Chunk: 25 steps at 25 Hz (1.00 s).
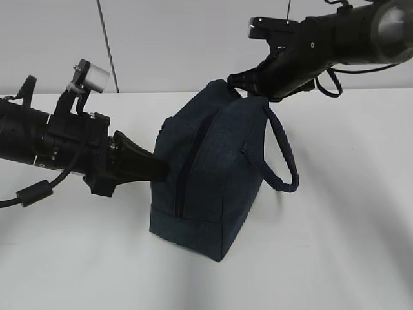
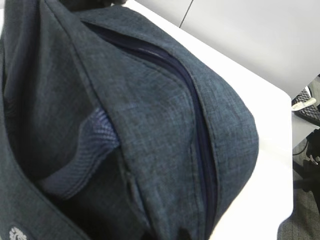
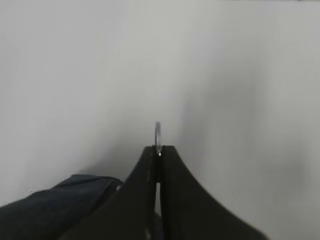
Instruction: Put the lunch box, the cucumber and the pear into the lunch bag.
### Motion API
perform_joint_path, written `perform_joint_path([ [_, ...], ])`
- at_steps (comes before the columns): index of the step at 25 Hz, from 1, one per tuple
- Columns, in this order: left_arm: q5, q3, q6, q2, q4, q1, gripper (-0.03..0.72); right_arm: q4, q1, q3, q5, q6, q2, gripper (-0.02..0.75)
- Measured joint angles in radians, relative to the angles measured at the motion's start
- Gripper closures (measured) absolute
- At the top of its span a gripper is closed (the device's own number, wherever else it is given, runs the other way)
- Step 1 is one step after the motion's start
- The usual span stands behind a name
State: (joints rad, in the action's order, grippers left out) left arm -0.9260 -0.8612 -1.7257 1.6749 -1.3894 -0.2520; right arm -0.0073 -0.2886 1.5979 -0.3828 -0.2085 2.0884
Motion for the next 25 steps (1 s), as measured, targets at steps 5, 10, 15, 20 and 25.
perform_joint_path([
  [5, 0.003, 0.000, 0.002, 0.000, 0.000, 0.000, 0.682, 0.046, 0.012, 0.035, -0.046, 0.000, 0.060, 0.738],
  [10, 0.004, 0.000, 0.053, 0.000, 0.008, 0.000, 0.632, 0.055, 0.014, 0.073, -0.081, 0.030, 0.060, 0.663],
  [15, 0.002, 0.000, 0.139, -0.003, 0.054, 0.000, 0.397, 0.058, 0.016, 0.122, -0.153, 0.100, -0.001, 0.272],
  [20, 0.064, 0.000, 0.343, -0.070, 0.245, -0.001, 0.356, 0.058, 0.017, 0.126, -0.233, 0.142, -0.102, 0.190],
  [25, 0.179, 0.001, 0.806, -0.230, 0.601, -0.002, 0.353, 0.058, 0.017, 0.114, -0.410, 0.149, -0.175, 0.244],
])
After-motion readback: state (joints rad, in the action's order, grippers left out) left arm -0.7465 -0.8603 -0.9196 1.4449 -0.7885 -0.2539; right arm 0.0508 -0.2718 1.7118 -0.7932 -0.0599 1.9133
